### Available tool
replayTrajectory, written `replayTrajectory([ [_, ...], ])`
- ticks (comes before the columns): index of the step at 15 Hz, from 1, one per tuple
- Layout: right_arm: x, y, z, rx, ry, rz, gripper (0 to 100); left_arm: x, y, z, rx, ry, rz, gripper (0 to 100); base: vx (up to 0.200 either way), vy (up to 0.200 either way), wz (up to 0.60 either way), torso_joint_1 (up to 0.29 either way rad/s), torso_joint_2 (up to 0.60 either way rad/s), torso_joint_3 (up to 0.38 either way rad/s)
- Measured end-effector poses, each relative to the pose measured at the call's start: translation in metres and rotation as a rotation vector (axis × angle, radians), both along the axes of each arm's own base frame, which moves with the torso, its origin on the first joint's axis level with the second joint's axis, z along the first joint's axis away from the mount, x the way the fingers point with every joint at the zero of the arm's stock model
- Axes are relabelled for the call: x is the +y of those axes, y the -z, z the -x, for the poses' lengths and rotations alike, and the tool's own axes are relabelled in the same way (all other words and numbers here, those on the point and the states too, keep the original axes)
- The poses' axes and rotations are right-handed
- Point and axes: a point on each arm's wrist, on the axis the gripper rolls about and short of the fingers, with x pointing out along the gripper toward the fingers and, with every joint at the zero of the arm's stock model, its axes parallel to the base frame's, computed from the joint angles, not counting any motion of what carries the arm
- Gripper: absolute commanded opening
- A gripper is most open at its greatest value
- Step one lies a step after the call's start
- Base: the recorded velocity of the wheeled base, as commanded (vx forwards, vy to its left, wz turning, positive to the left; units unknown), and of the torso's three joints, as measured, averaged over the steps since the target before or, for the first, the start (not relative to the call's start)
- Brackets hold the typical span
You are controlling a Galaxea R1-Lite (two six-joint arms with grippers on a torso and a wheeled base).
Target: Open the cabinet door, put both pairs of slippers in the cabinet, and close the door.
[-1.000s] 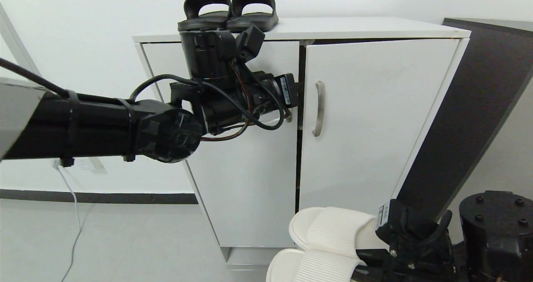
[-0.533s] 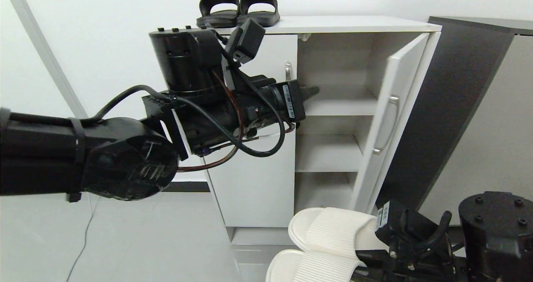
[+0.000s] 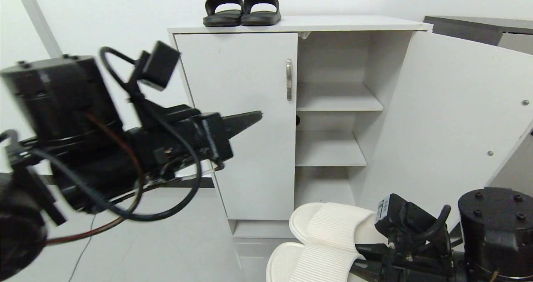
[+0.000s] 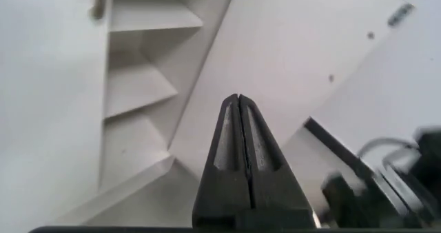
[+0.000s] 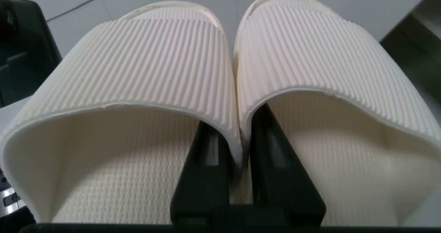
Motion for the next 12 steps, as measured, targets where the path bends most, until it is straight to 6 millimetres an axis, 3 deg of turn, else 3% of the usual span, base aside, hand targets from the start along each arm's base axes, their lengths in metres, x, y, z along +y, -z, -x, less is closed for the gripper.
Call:
replayTrajectory([
  [4,-0.001,-0.003,-0.004,-0.017,0.018,-0.022,0,0.062,0.02,0.077,0.047,-0.13,-0.041,0,0.0,0.0,0.0,0.0,0.0,0.0],
  [7,-0.002,0.0,-0.01,-0.016,0.043,-0.023,0,0.105,0.048,0.132,0.106,-0.276,-0.097,0,0.0,0.0,0.0,0.0,0.0,0.0],
  [12,0.003,0.008,-0.017,-0.015,0.053,-0.018,0,0.137,0.109,0.191,0.077,-0.541,-0.168,0,0.0,0.0,0.0,0.0,0.0,0.0],
])
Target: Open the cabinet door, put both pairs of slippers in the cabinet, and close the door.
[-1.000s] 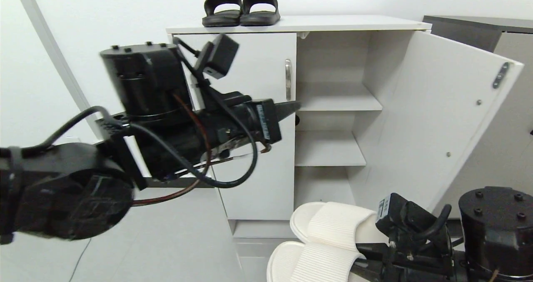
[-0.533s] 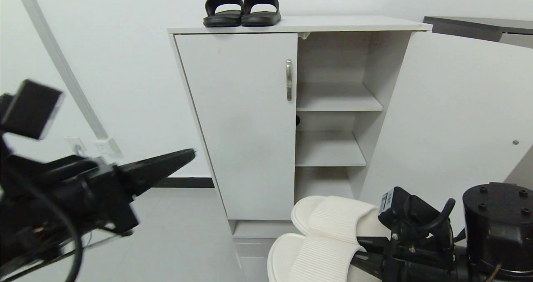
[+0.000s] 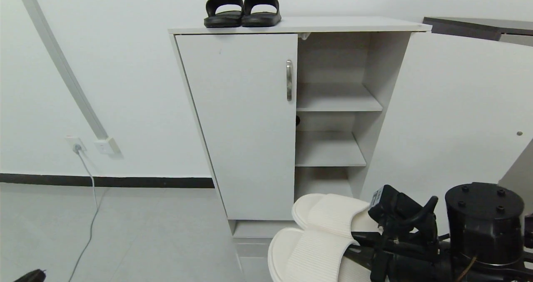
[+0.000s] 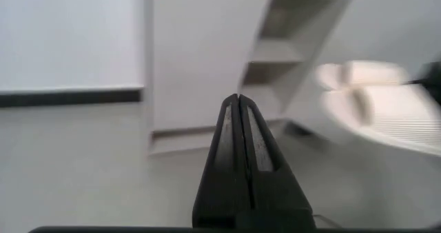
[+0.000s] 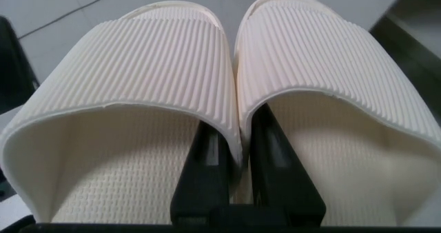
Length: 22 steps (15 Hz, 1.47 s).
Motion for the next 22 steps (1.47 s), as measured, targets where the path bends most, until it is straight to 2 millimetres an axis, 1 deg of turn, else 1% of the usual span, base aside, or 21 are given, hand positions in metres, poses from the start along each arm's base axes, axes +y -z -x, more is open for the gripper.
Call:
replayTrajectory([
  [2,0.0,0.002,-0.001,0.006,0.005,0.007,0,0.004,0.024,0.011,-0.018,-0.11,-0.021,0,0.0,0.0,0.0,0.0,0.0,0.0],
  [4,0.001,0.004,-0.002,0.011,0.001,0.013,0,0.005,0.043,0.019,-0.04,-0.168,-0.035,0,0.0,0.0,0.0,0.0,0.0,0.0],
  [5,0.002,0.005,-0.002,0.013,0.003,0.017,0,0.005,0.051,0.021,-0.046,-0.205,-0.042,0,0.0,0.0,0.0,0.0,0.0,0.0],
  [7,0.003,0.007,-0.003,0.019,0.002,0.021,0,0.004,0.062,0.026,-0.081,-0.258,-0.063,0,0.0,0.0,0.0,0.0,0.0,0.0],
  [10,0.005,0.01,-0.006,0.022,0.004,0.023,0,0.002,0.068,0.031,-0.152,-0.231,-0.116,0,0.0,0.0,0.0,0.0,0.0,0.0],
  [12,0.006,0.012,-0.007,0.019,0.006,0.02,0,0.001,0.069,0.032,-0.173,-0.178,-0.127,0,0.0,0.0,0.0,0.0,0.0,0.0],
  [14,0.006,0.014,-0.008,0.025,0.007,0.027,0,-0.003,0.068,0.034,-0.184,-0.003,-0.094,0,0.0,0.0,0.0,0.0,0.0,0.0],
  [15,0.007,0.015,-0.008,0.027,0.007,0.029,0,-0.003,0.068,0.034,-0.187,0.015,-0.091,0,0.0,0.0,0.0,0.0,0.0,0.0],
  [16,0.007,0.016,-0.009,0.028,0.011,0.032,0,-0.002,0.068,0.034,-0.189,-0.023,-0.102,0,0.0,0.0,0.0,0.0,0.0,0.0],
  [18,0.007,0.016,-0.01,0.016,0.053,0.044,0,0.003,0.069,0.033,-0.181,-0.239,-0.143,0,0.0,0.0,0.0,0.0,0.0,0.0],
  [19,0.009,0.016,-0.013,0.004,0.093,0.053,0,0.004,0.073,0.033,-0.138,-0.314,-0.171,0,0.0,0.0,0.0,0.0,0.0,0.0],
  [20,0.012,0.017,-0.017,-0.007,0.144,0.058,0,0.005,0.076,0.033,-0.11,-0.328,-0.177,0,0.0,0.0,0.0,0.0,0.0,0.0],
  [22,0.021,0.019,-0.024,-0.019,0.257,-0.008,0,0.004,0.075,0.033,-0.128,-0.281,-0.171,0,0.0,0.0,0.0,0.0,0.0,0.0],
])
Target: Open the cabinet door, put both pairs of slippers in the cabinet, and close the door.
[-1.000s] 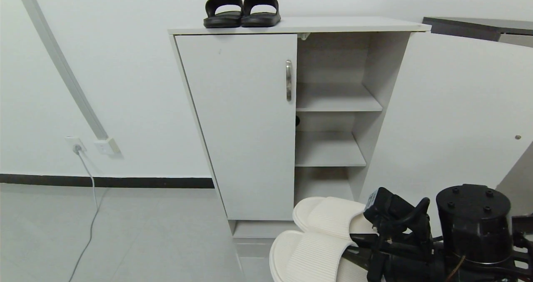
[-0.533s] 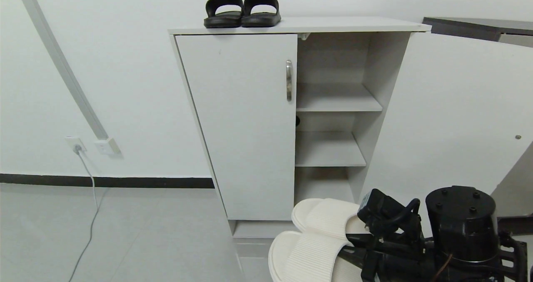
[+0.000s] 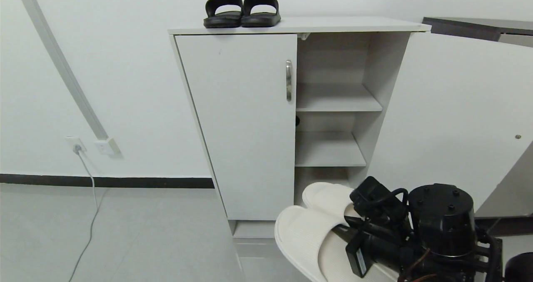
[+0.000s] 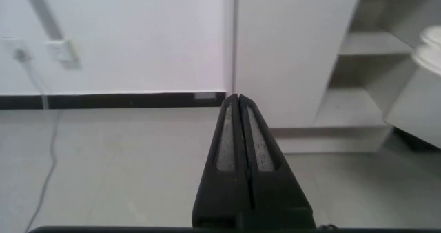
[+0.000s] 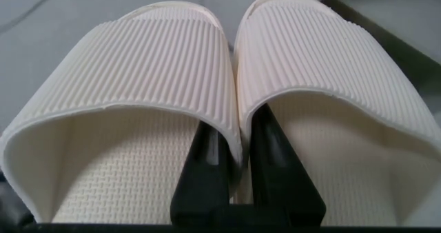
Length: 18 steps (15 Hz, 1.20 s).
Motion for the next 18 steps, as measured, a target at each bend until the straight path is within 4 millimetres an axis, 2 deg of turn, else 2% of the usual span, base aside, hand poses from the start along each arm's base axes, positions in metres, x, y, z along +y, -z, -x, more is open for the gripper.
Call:
replayTrajectory([
  [3,0.019,0.011,-0.014,-0.038,0.23,-0.054,0,0.0,0.0,0.0,0.001,0.018,-0.006,0,0.0,0.0,0.0,0.0,0.0,0.0],
  [7,0.059,0.022,-0.05,-0.098,0.474,-0.108,0,0.0,0.0,0.0,0.001,0.018,-0.005,0,0.0,0.0,0.0,0.0,0.0,0.0],
  [10,0.079,0.037,-0.07,-0.138,0.632,-0.105,0,0.0,0.0,0.0,0.001,0.017,-0.003,0,0.0,0.0,0.0,0.0,0.0,0.0],
  [13,0.086,0.052,-0.079,-0.14,0.678,-0.087,0,0.0,0.0,0.0,0.001,0.012,-0.003,0,0.0,-0.067,0.0,0.001,0.0,0.002],
  [18,0.086,0.053,-0.09,-0.148,0.713,-0.126,0,0.0,0.0,0.0,0.001,0.013,-0.001,0,0.0,-0.2,0.0,0.0,0.0,0.001],
])
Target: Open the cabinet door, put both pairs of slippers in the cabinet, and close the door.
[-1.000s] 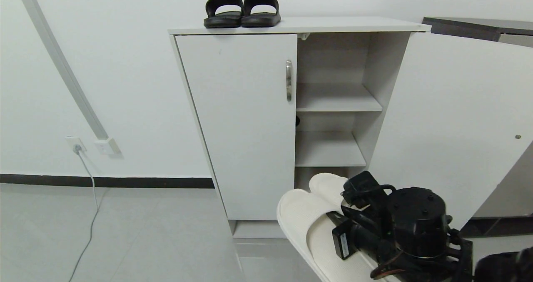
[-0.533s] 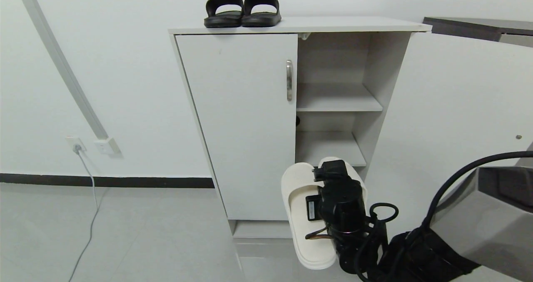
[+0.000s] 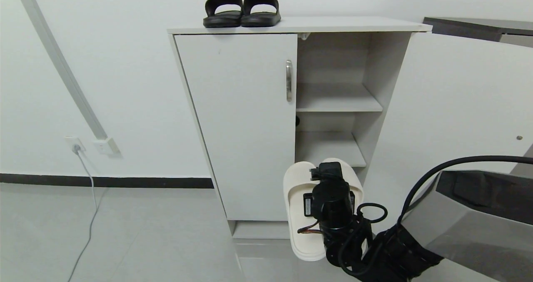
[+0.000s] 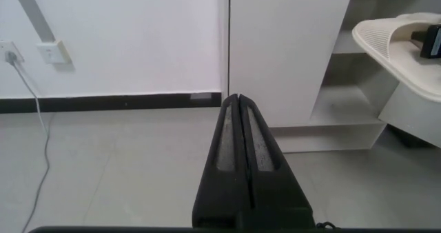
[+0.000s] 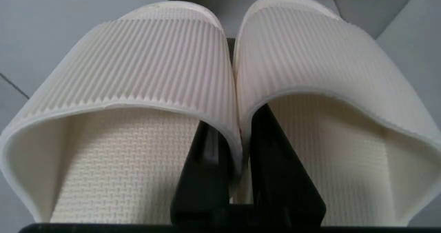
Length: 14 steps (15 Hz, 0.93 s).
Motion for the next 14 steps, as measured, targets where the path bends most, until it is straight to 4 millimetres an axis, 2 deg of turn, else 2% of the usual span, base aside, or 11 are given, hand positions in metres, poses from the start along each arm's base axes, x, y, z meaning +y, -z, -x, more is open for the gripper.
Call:
replayTrajectory([
  [1,0.0,0.0,-0.001,0.0,0.002,0.0,0,0.0,0.0,0.0,0.001,0.0,0.0,0,0.0,-0.2,0.0,-0.002,0.01,0.002],
  [8,-0.004,0.007,-0.01,0.006,0.025,0.005,0,0.0,0.0,0.0,0.0,-0.001,0.001,0,0.0,0.0,0.0,0.0,0.0,0.0],
  [14,0.002,0.012,-0.008,0.011,0.007,0.01,0,0.0,0.0,0.0,0.0,0.0,0.001,0,0.0,0.0,0.0,0.0,0.0,0.0],
])
